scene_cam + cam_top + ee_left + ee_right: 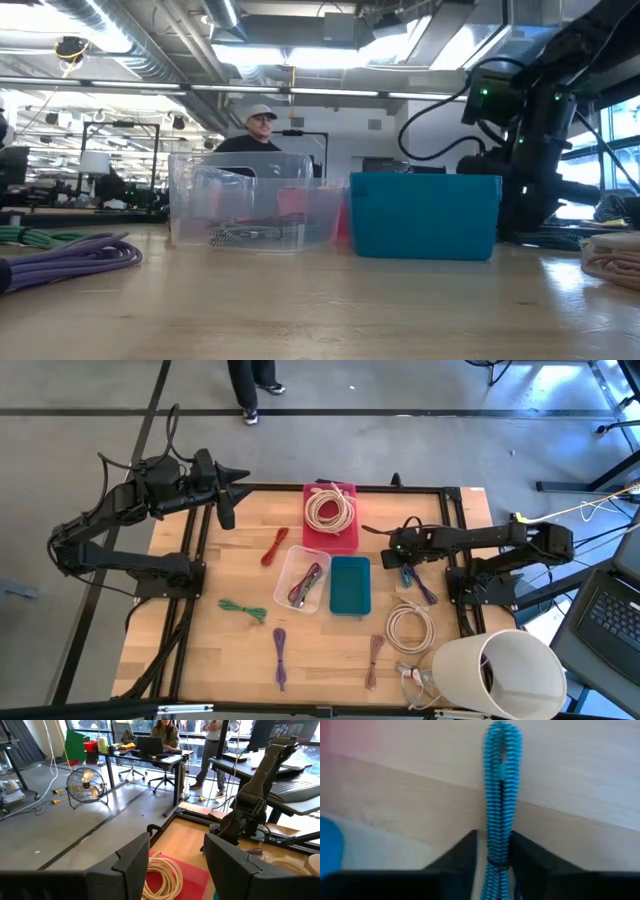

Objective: Pick & Place USB Port
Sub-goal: Put the black and blue charger cable into the transparent bin

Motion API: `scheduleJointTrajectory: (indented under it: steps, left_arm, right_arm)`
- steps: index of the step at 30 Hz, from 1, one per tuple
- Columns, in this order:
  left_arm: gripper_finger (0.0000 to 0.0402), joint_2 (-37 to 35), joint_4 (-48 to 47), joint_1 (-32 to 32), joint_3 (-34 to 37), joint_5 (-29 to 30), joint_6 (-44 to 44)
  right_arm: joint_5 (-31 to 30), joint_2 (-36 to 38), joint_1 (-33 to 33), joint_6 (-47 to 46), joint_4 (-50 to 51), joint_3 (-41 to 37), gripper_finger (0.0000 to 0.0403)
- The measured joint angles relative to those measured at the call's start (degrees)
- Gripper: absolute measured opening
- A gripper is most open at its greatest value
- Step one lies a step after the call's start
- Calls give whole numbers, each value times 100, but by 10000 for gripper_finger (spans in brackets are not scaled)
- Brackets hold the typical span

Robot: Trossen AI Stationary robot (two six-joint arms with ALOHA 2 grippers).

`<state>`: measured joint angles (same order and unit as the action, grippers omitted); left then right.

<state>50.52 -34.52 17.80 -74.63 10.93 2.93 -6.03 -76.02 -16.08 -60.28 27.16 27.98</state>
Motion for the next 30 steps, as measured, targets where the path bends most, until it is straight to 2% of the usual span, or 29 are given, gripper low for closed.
scheduleJointTrajectory:
  steps: [2, 4, 7, 11, 14, 16, 19, 23, 30]
  left_arm:
    - [181, 0, 0, 0, 0, 14, -77]
    - [180, 0, 0, 0, 0, 16, -119]
    - [181, -5, 0, 0, 0, 40, -121]
    - [182, -22, -2, -1, 0, -33, -73]
    - [180, -9, -4, -2, 0, -58, 28]
    - [180, 41, 4, -2, 0, -88, 84]
    - [182, 221, 135, 36, 0, -352, 142]
    - [181, 627, 770, 179, 0, -1300, 185]
    - [186, 1387, 2066, 488, 2, -2608, 324]
  right_arm:
    - [1, 80, -4, -69, 7, 9, 45]
    - [44, 176, 4, -68, 75, 119, 20]
    - [-97, 503, 77, -68, 374, 610, 15]
    - [-1033, 964, 346, 176, 1129, 1790, 14]
    - [-1856, 1194, 583, 948, 1239, 2901, 14]
    - [-1933, 1216, 614, 1640, 983, 3562, 14]
    - [-1439, 1138, 612, 2618, 243, 4347, 14]
    - [-634, 824, 615, 3575, -640, 5061, 14]
    - [532, -151, 726, 4077, -1007, 5894, 14]
